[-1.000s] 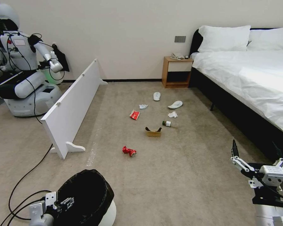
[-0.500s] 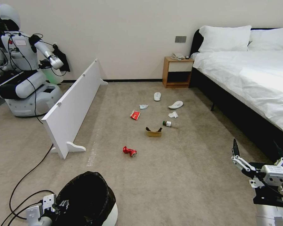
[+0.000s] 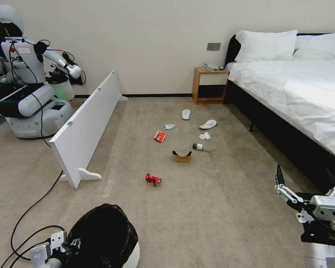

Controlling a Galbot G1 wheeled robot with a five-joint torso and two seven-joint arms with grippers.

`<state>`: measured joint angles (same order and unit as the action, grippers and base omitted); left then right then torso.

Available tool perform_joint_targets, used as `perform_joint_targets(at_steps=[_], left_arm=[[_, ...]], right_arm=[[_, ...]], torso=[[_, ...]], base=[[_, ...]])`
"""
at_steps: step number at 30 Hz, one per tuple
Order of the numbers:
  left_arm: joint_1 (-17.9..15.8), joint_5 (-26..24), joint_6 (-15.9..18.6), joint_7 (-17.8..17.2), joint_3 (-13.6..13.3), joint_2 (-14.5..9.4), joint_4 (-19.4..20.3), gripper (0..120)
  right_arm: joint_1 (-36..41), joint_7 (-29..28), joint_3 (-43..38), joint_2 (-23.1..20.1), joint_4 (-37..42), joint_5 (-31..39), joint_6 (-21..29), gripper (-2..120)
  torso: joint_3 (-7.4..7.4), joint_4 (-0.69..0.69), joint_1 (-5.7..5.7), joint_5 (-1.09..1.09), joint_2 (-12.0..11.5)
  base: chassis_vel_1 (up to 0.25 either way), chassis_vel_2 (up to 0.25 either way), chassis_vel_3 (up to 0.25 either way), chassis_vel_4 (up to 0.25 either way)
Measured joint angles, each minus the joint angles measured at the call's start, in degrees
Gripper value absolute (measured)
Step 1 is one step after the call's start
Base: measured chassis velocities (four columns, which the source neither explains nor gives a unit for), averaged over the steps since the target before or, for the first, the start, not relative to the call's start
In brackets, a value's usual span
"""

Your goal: Pick up the trash bin, then pick up the garbage from the floor and place it into the trash bin.

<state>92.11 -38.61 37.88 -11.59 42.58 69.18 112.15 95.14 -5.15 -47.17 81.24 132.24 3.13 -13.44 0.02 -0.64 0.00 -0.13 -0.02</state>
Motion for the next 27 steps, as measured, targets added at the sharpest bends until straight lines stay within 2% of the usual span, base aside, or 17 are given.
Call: perform_joint_targets(at_steps=[1,9,21,27], left_arm=[[0.2,-0.3,1.2,-0.1,0.2,0.1,0.8,18],[1.5,-1.2,2.2,-0.9,0.7,0.2,4.9,3],[1.8,-2.0,2.8,-2.3,1.1,0.0,8.0,2],[2.0,-3.8,2.2,-3.4,2.1,-0.1,11.5,2]], right_arm=[[0.0,0.0,0.0,0.0,-0.1,0.0,0.0,100],[-0.3,0.0,0.1,0.0,-0.5,0.0,0.0,100],[-0.4,0.0,0.0,0.0,-0.5,0.2,0.1,100],[-0.4,0.0,0.0,0.1,-0.5,0.2,0.2,100]], torso=[[0.0,0.0,0.0,-0.02,0.0],[0.02,0.01,0.0,0.0,0.0],[0.0,0.02,0.0,0.08,0.0],[-0.01,0.02,0.0,0.12,0.0]], base=[[0.0,0.0,0.0,0.0],[0.0,0.0,0.0,0.0],[0.0,0.0,0.0,0.0],[0.0,0.0,0.0,0.0]])
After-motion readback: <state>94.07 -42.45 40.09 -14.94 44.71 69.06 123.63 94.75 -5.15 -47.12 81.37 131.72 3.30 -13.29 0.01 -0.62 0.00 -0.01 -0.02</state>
